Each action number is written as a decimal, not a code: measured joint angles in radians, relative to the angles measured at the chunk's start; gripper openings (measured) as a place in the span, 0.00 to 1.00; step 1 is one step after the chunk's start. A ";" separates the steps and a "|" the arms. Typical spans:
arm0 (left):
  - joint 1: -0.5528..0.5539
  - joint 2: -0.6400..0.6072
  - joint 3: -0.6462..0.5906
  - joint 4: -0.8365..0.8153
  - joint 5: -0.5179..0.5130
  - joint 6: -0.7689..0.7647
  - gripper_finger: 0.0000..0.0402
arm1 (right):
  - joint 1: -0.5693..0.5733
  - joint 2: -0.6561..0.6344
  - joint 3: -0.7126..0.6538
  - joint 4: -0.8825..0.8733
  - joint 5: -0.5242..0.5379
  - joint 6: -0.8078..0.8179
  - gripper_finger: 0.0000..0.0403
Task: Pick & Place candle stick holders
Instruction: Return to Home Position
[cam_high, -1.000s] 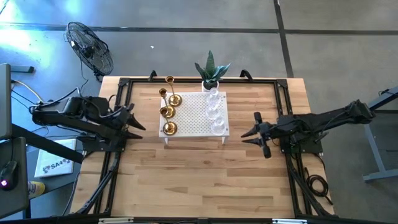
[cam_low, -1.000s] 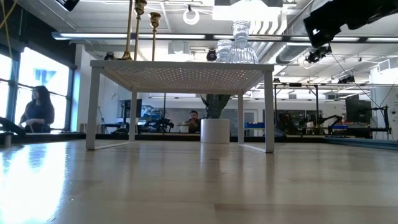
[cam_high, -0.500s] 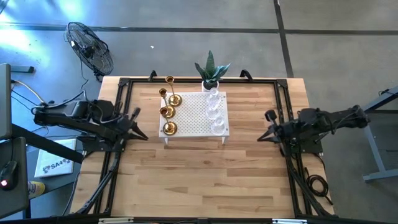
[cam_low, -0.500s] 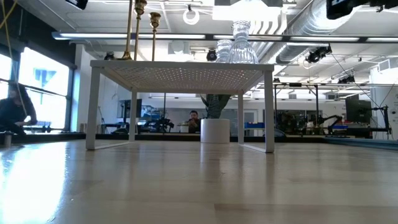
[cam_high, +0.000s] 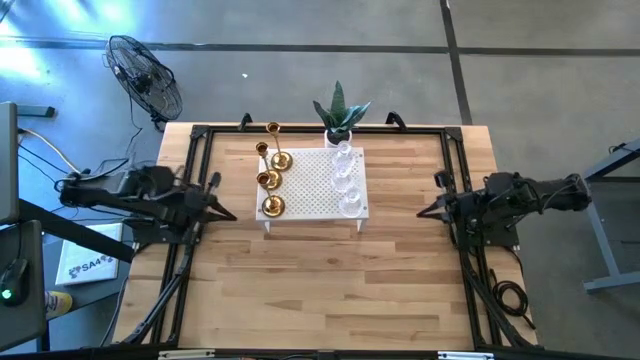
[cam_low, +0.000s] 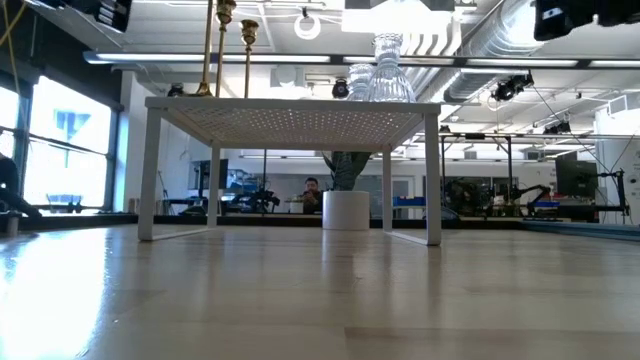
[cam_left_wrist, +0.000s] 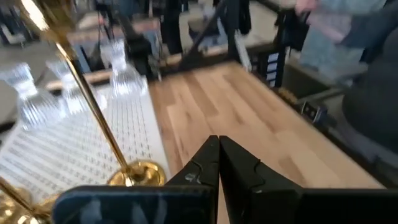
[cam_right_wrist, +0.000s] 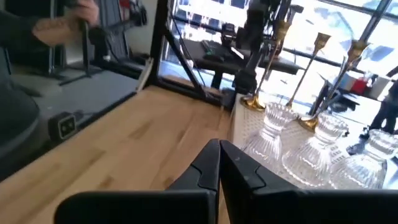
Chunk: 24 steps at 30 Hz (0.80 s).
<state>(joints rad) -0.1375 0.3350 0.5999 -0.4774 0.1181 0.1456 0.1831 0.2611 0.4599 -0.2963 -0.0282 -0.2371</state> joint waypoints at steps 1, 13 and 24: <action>0.000 -0.023 0.000 -0.002 0.003 -0.003 0.00 | -0.005 -0.025 0.000 -0.019 -0.005 0.001 0.00; 0.000 -0.298 -0.105 0.053 -0.110 -0.102 0.00 | -0.012 -0.194 -0.158 0.314 -0.087 -0.015 0.00; 0.000 -0.328 -0.289 0.180 -0.125 -0.207 0.00 | -0.013 -0.239 -0.334 0.453 -0.007 0.063 0.00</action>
<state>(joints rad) -0.1379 0.0071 0.3109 -0.2975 -0.0067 -0.0616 0.1703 0.0224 0.1256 0.1569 -0.0349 -0.1737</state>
